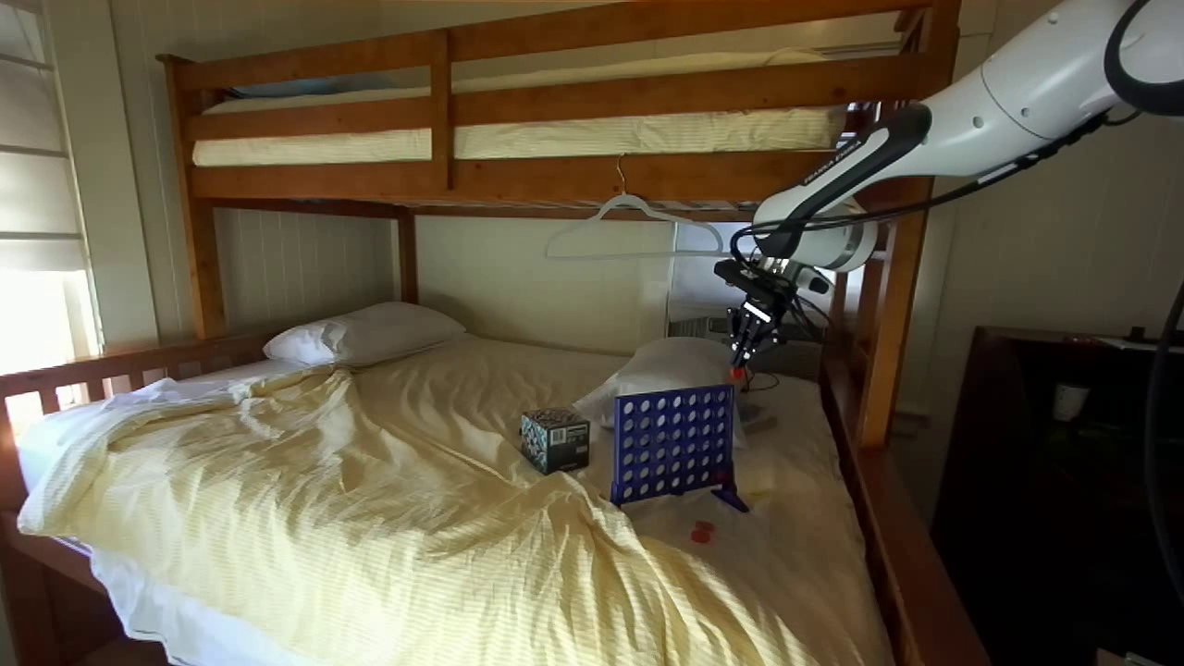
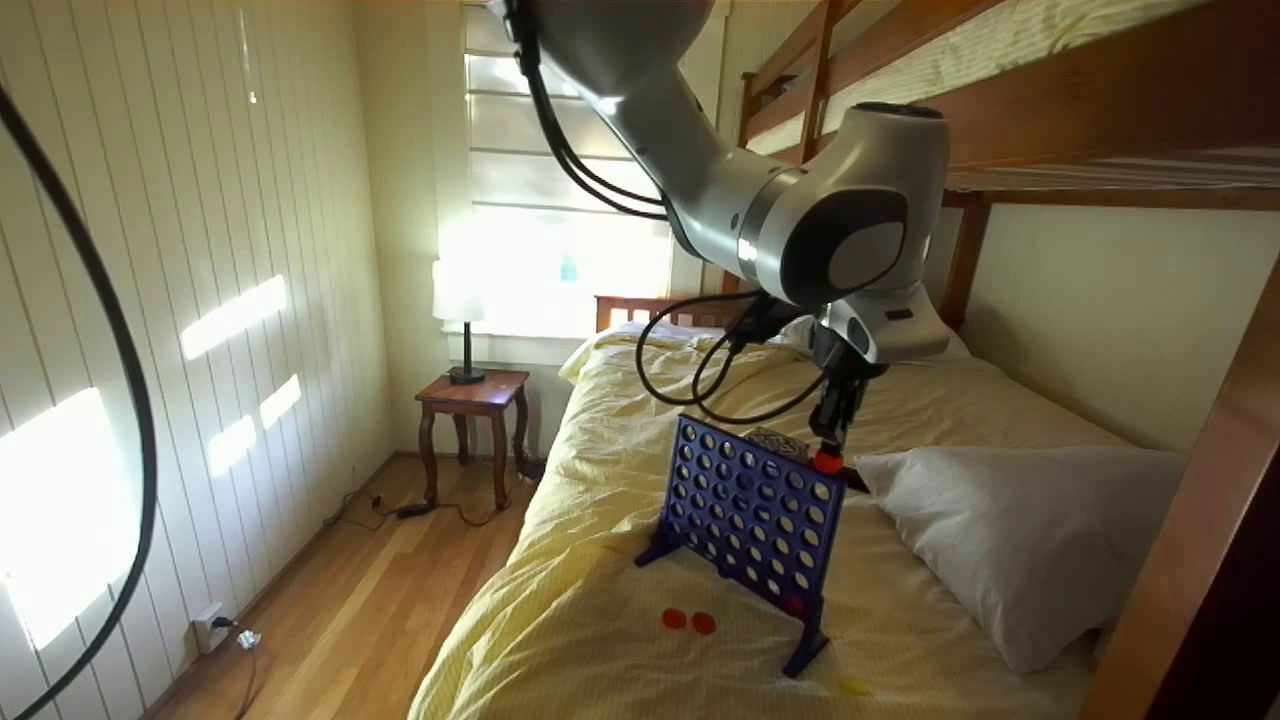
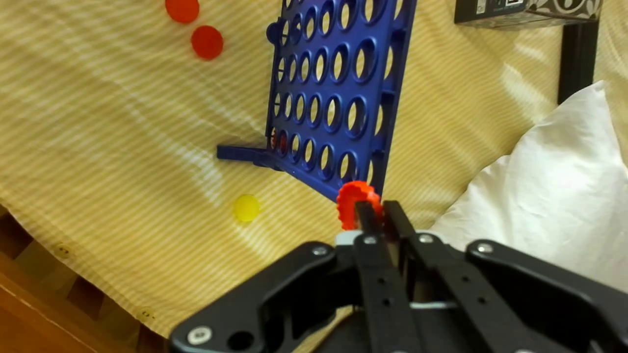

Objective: Put the orange circle inside the blue object

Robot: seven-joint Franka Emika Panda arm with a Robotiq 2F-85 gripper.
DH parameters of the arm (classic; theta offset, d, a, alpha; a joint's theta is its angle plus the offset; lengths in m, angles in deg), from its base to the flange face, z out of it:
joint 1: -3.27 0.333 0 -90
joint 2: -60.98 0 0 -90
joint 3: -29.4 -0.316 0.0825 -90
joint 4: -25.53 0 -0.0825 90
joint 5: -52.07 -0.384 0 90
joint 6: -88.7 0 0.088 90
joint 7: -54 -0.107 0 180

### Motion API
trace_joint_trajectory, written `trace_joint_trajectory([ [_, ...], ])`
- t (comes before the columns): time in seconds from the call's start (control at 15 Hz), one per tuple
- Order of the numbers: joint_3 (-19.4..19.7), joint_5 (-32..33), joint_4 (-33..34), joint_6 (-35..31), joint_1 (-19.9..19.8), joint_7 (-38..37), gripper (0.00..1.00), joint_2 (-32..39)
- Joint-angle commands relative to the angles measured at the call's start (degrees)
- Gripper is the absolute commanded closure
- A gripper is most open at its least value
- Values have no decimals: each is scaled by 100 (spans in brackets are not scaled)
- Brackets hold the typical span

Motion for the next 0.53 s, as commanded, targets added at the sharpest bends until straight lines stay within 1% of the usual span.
trace_joint_trajectory([
  [0.0,-3,-283,224,-44,17,-183,98,211],
  [0.27,-23,-527,279,-108,3,-166,98,292],
  [0.47,-12,-555,300,-165,15,-202,98,342],
])
